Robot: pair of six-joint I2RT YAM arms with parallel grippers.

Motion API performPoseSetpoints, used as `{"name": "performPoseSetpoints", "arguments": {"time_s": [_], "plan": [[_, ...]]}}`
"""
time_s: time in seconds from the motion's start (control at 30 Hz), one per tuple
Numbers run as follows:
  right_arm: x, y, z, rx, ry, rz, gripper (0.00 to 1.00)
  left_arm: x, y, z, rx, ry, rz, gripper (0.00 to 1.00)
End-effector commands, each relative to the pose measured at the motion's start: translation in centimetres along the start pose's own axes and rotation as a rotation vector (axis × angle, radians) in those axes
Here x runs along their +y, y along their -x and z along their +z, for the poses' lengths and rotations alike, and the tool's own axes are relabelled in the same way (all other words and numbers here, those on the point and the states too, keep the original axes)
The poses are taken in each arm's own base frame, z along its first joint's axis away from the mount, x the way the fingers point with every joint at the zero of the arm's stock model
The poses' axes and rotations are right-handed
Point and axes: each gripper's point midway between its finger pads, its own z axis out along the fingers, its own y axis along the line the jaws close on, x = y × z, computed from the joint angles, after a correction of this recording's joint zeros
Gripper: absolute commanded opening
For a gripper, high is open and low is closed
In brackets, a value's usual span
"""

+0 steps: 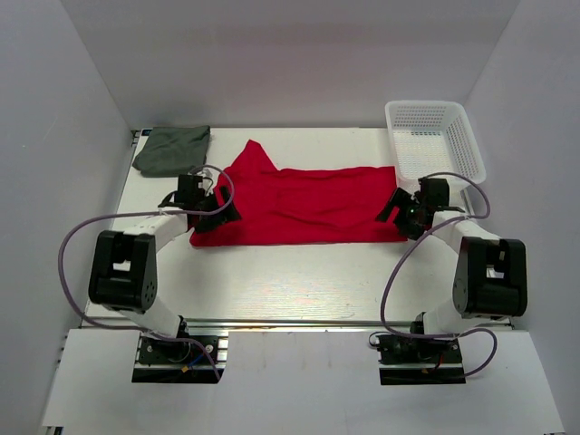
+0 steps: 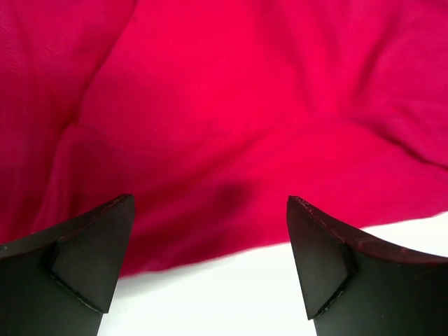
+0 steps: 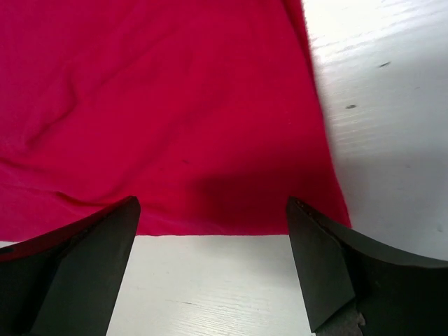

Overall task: Fold and stack the t-shirts
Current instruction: Fold the flattened tshirt in 1/3 of the way

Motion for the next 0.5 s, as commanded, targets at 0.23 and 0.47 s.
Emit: {"name": "performPoseSetpoints", "arguments": {"time_s": [0.23, 0.47], "plan": [[-3.5, -4.9, -0.4, 0.088, -0.139, 0.085, 0.9, 4.0, -7.3, -0.5, 0.197, 0.163, -0.151, 1.0], [-3.5, -9.9, -2.4, 0.148, -0.083, 0.058, 0.9, 4.7, -12.1, -4.7, 0.26, 0.221, -0.241, 1.0]]}}
